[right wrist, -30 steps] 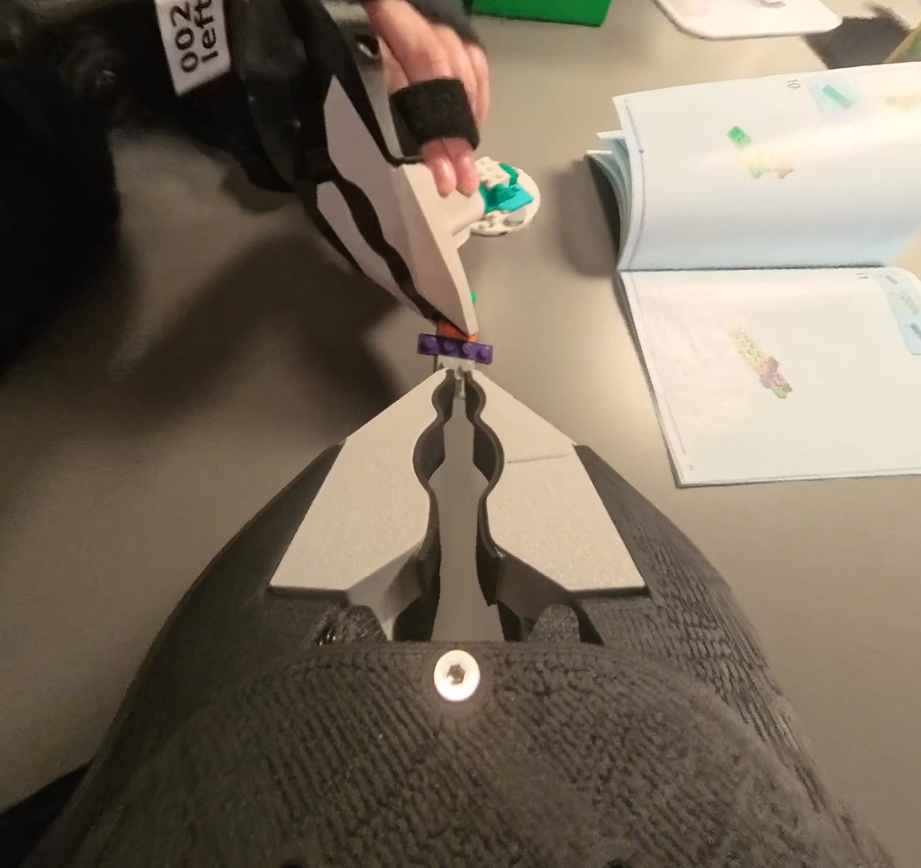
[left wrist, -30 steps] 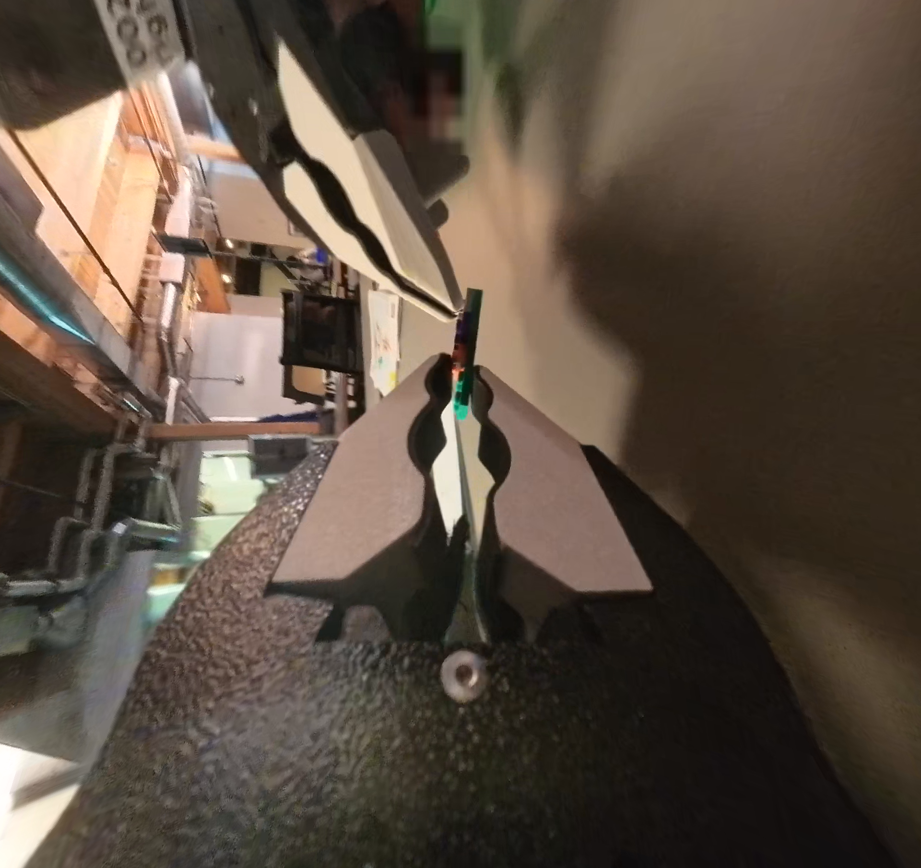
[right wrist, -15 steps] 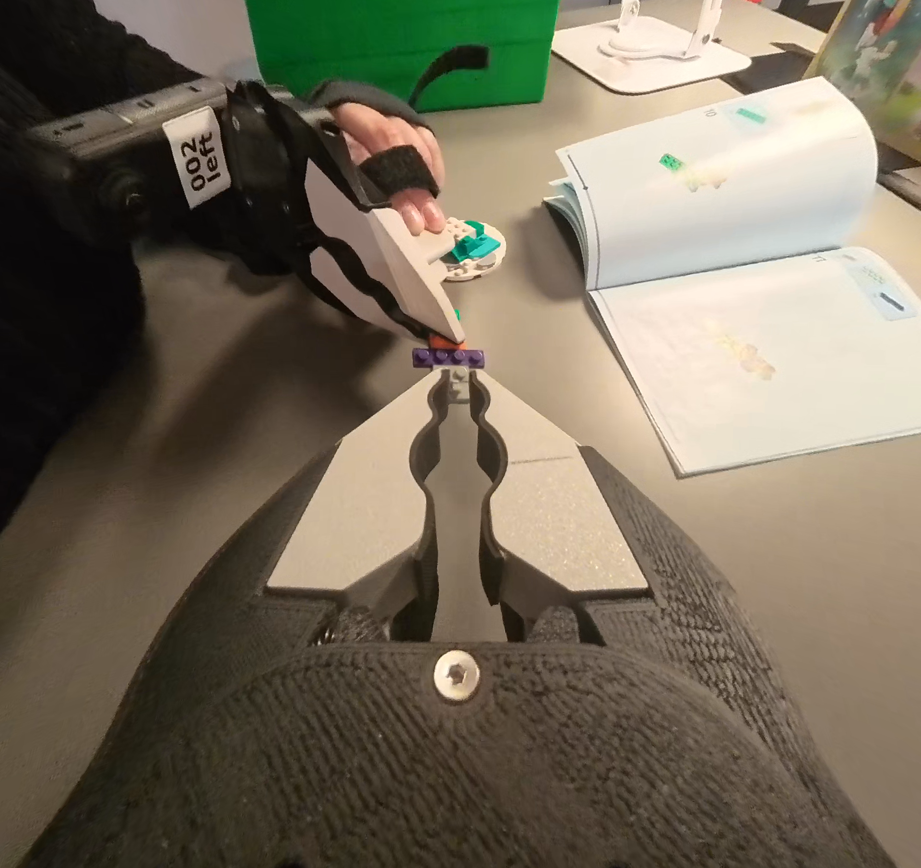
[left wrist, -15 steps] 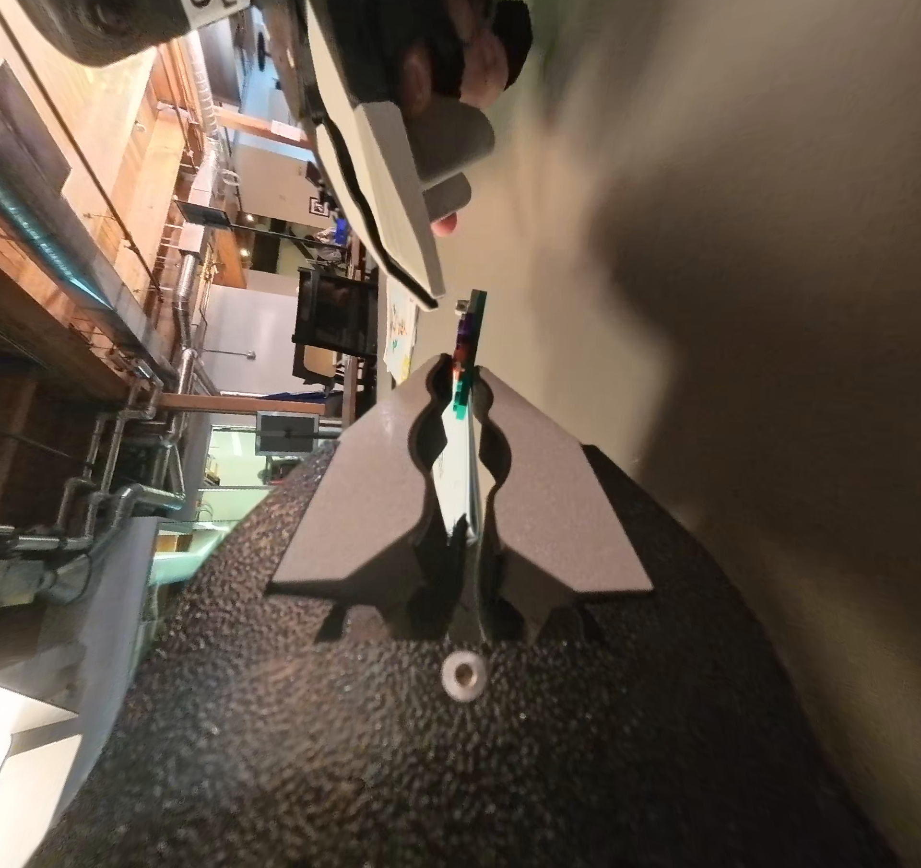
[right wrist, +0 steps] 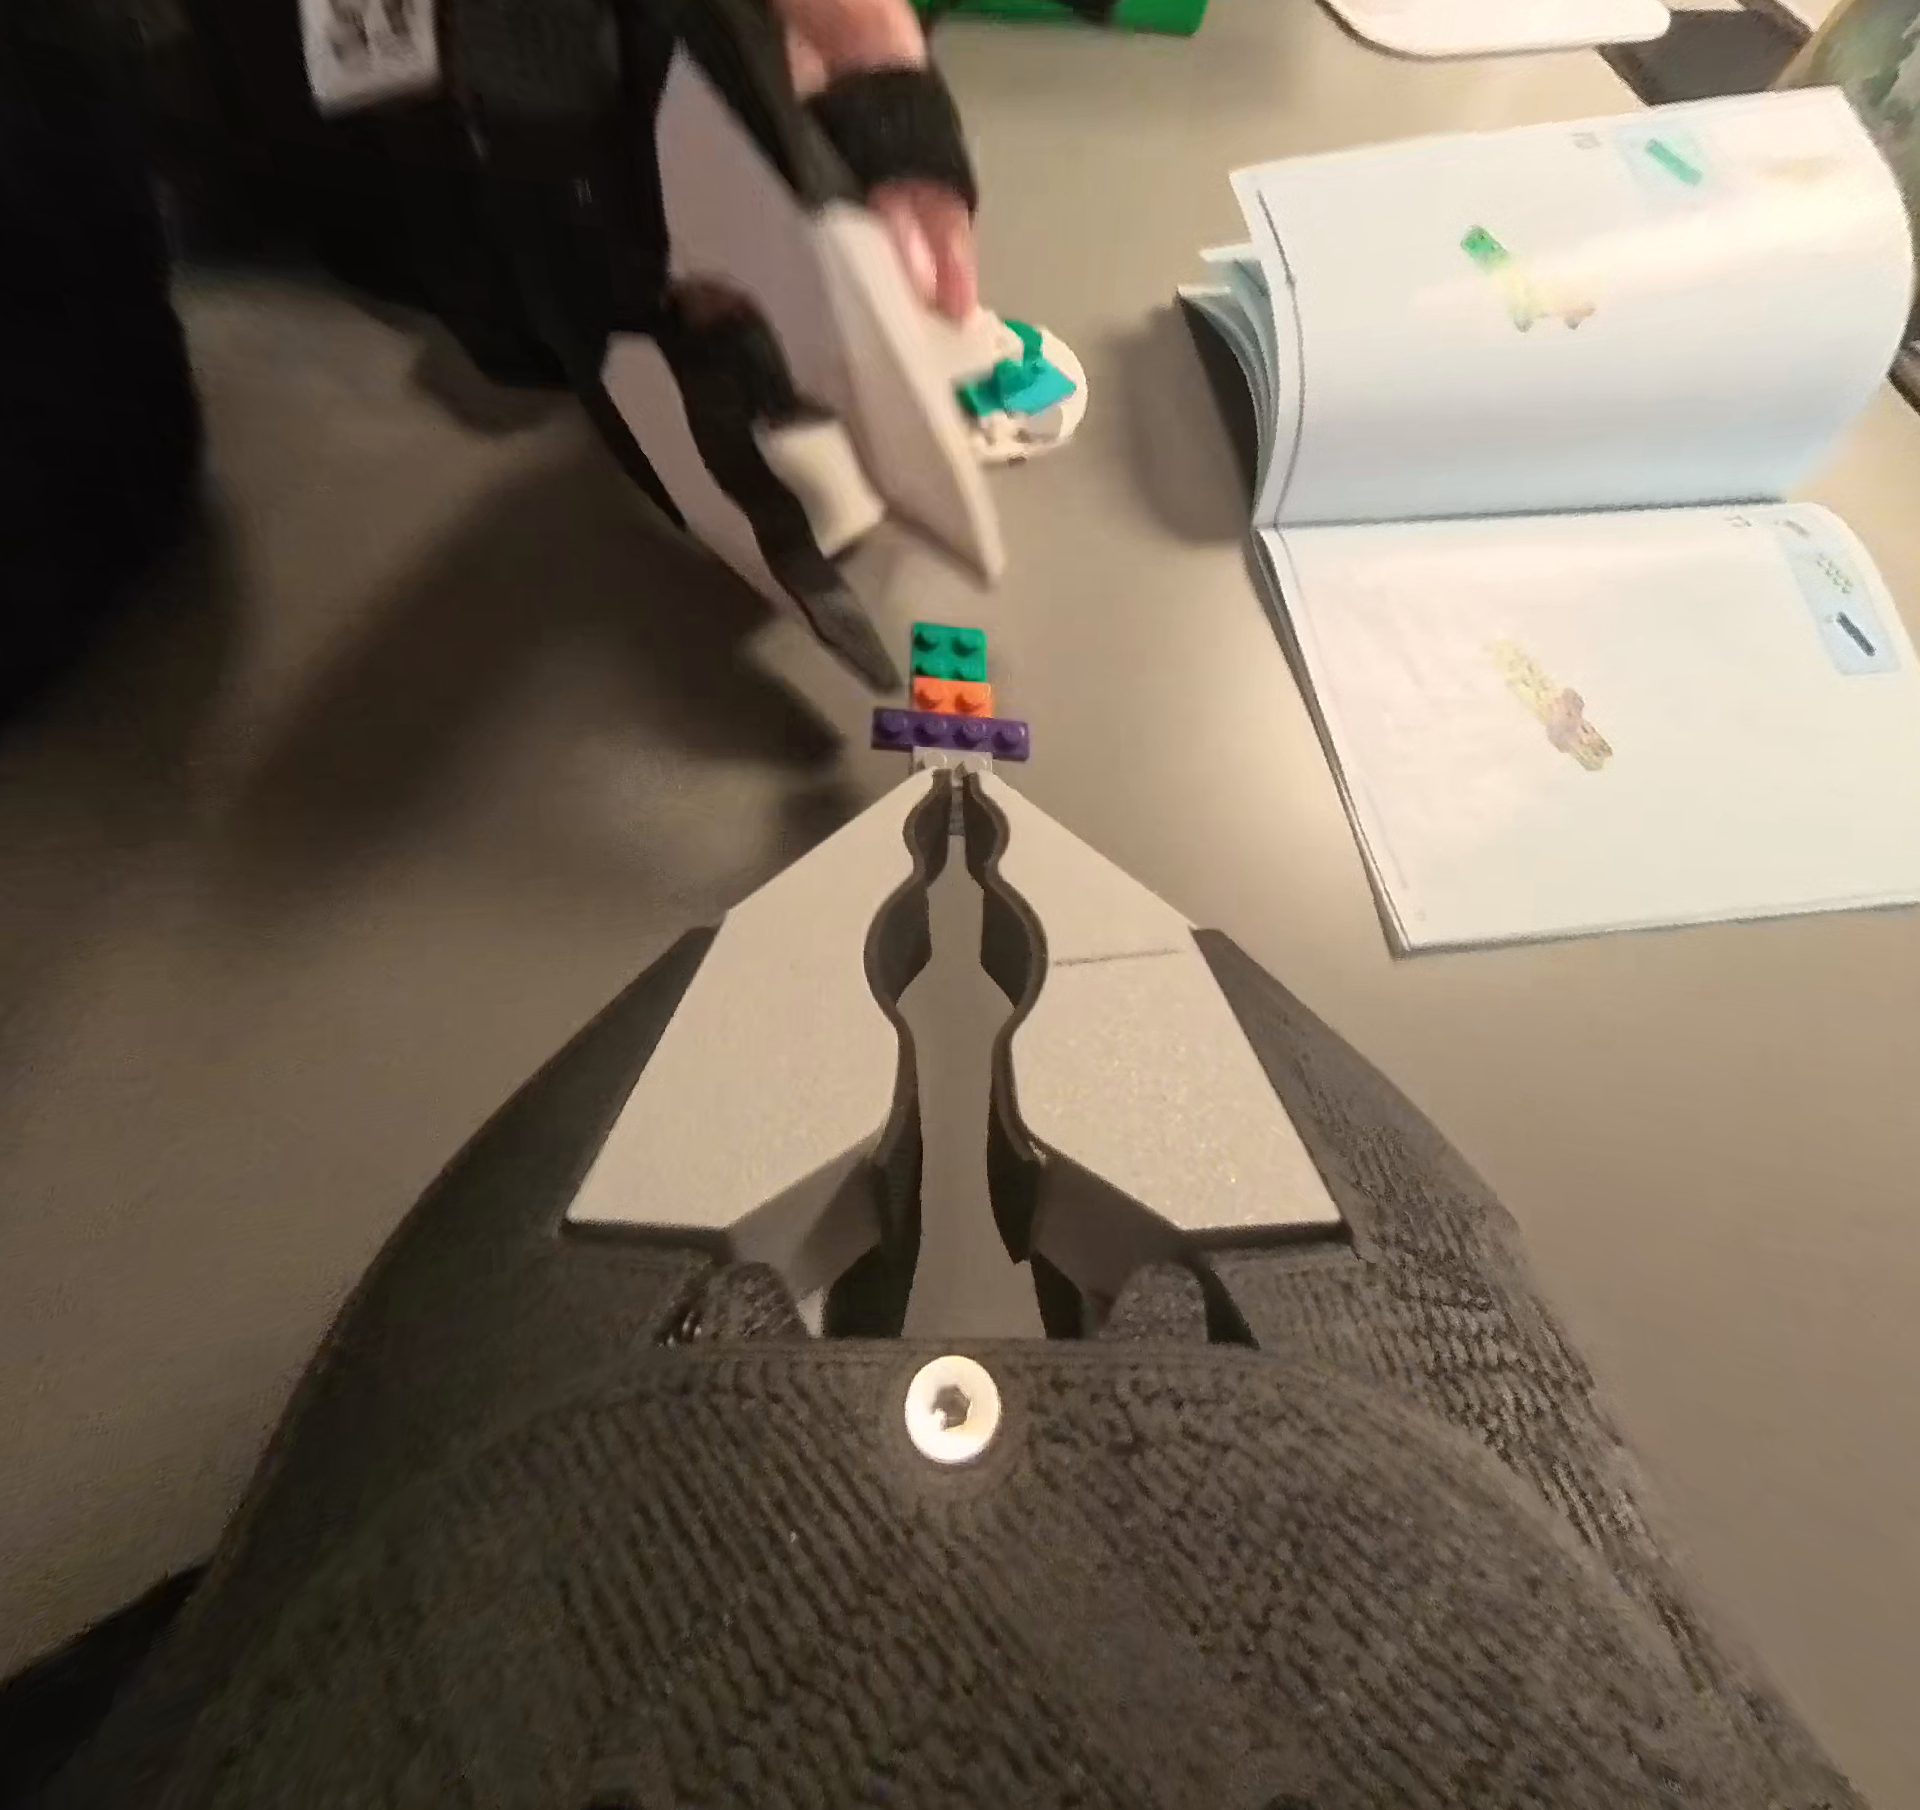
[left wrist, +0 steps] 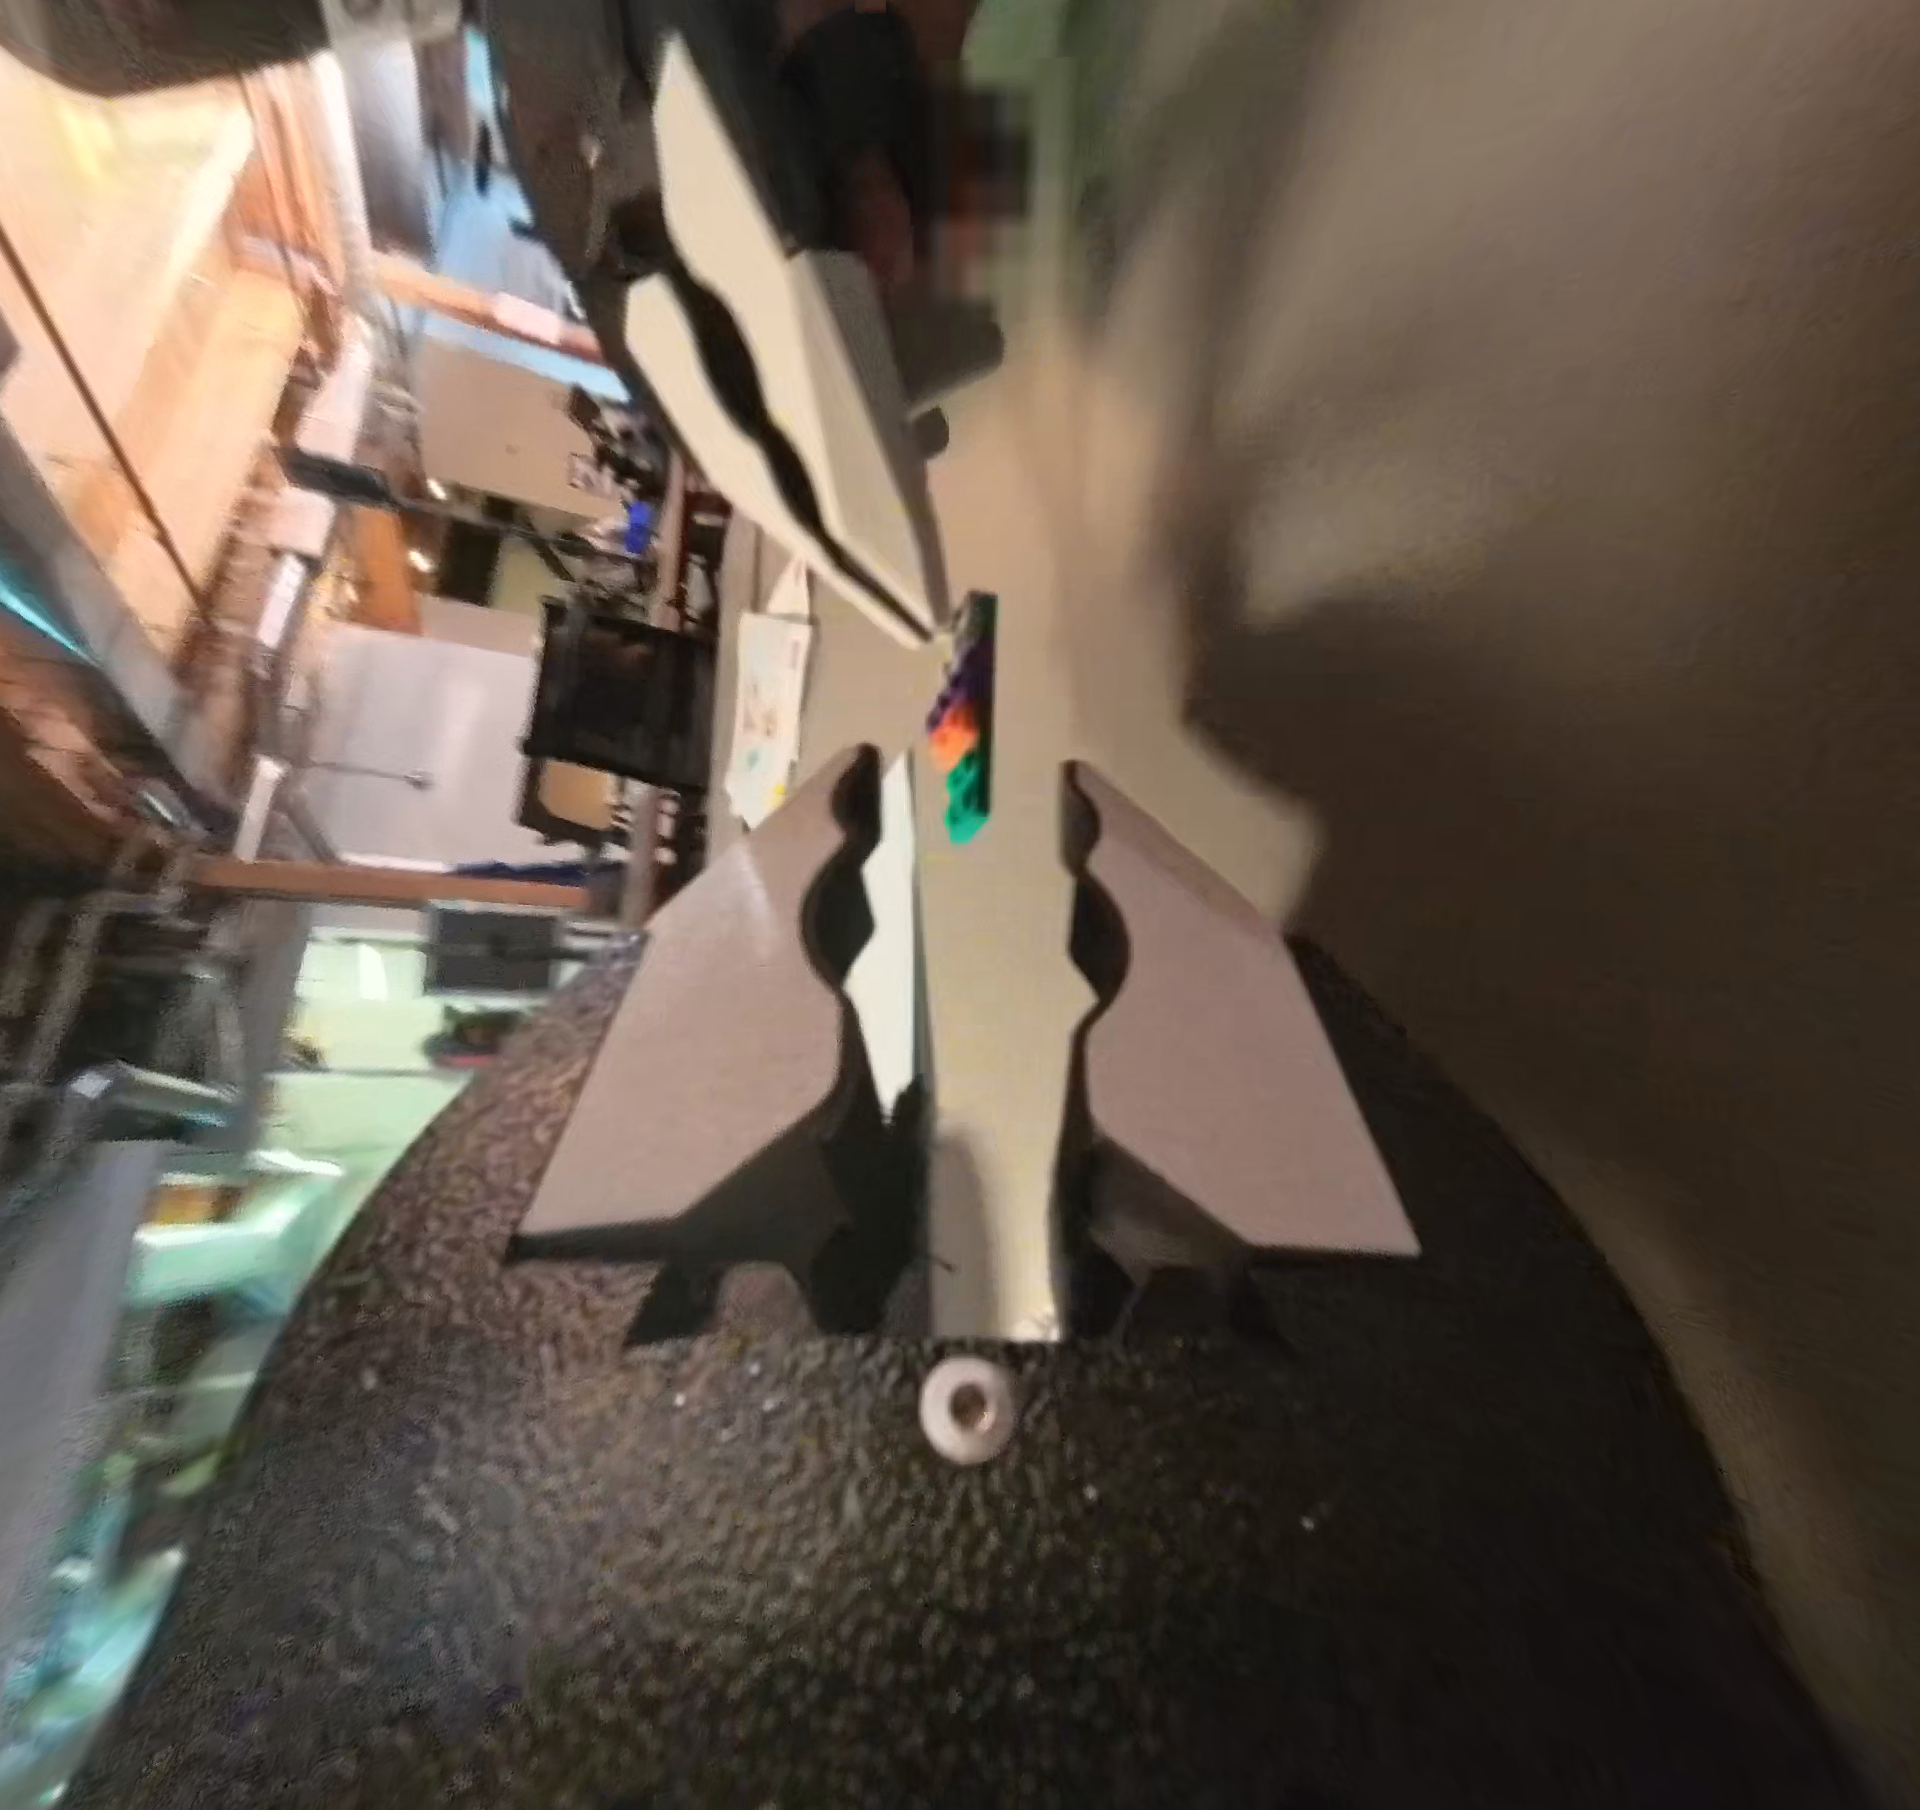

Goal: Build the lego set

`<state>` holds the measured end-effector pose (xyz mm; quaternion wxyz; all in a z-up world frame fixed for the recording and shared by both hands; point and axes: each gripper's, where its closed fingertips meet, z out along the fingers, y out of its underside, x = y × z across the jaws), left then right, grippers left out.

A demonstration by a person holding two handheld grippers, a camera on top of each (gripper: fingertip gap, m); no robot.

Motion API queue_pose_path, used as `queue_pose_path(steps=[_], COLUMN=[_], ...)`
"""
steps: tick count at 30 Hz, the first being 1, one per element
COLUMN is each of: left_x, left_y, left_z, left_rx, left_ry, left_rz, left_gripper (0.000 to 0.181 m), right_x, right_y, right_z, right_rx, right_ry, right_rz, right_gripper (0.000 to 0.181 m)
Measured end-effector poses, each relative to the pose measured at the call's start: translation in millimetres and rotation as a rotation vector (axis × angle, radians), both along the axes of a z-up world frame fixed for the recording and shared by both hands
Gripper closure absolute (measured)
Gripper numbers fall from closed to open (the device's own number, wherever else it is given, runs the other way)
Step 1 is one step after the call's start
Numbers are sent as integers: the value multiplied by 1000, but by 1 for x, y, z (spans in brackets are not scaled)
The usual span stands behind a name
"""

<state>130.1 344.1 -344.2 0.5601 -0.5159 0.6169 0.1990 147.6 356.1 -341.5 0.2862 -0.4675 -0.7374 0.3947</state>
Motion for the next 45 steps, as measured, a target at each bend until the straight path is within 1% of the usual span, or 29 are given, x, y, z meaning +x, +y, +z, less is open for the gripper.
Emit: queue_pose_path(steps=[1, 3, 7, 12, 14, 16, 17, 19, 21, 22, 23, 25, 26, 27, 28, 30, 32, 33, 36, 39, 43, 45], left_x=[-4, -14, -36, -70, -83, -99, -107, -124, -151, -170, -190, -234, -259, -284, -310, -353, -380, -390, -412, -426, -436, -443], left_y=[1, -1, -11, -29, -38, -45, -49, -59, -70, -77, -87, -111, -125, -139, -152, -177, -193, -199, -210, -211, -194, -185], left_z=[2, 9, 34, 64, 77, 93, 104, 134, 168, 184, 200, 228, 238, 242, 242, 229, 205, 191, 156, 124, 86, 62], left_rx=[-34, -96, -174, -232, -248, -245, -236, -188, -124, -87, -45, 49, 92, 120, 128, 107, 1, -58, -200, -338, -516, -618], left_ry=[-46, -152, -378, -558, -637, -712, -762, -893, -1008, -1049, -1082, -1127, -1140, -1143, -1138, -1120, -1133, -1146, -1159, -1142, -1085, -1047], left_rz=[31, 81, 183, 306, 342, 384, 392, 372, 379, 407, 447, 557, 638, 738, 849, 1038, 1156, 1193, 1263, 1301, 1291, 1317], left_gripper=[139, 129, 126, 124, 123, 123, 129, 133, 134, 134, 134, 136, 137, 138, 144, 153, 155, 156, 159, 163, 168, 168], right_x=[3, 8, 12, 10, 8, 4, 1, 0, 10, 17, 22, 29, 32, 35, 40, 49, 56, 59, 66, 67, 66, 69], right_y=[4, 8, 13, 14, 17, 26, 35, 56, 79, 88, 95, 106, 111, 116, 122, 135, 144, 148, 159, 165, 172, 179], right_z=[-4, -12, -25, -26, -24, -14, -3, 29, 59, 68, 72, 75, 78, 81, 84, 86, 86, 86, 83, 79, 70, 68], right_rx=[30, 71, 137, 145, 156, 171, 183, 236, 367, 444, 507, 576, 602, 635, 675, 733, 741, 738, 750, 784, 789, 786], right_ry=[-21, -56, -107, -107, -91, -12, 75, 315, 558, 636, 667, 666, 677, 690, 696, 684, 672, 665, 630, 584, 512, 486], right_rz=[-8, -11, -14, -15, -33, -91, -143, -262, -406, -464, -510, -591, -628, -669, -716, -798, -858, -882, -945, -979, -999, -1033], right_gripper=[181, 181, 181, 180, 167, 145, 139, 138, 141, 145, 148, 148, 148, 148, 149, 148, 148, 148, 150, 151, 151, 152])
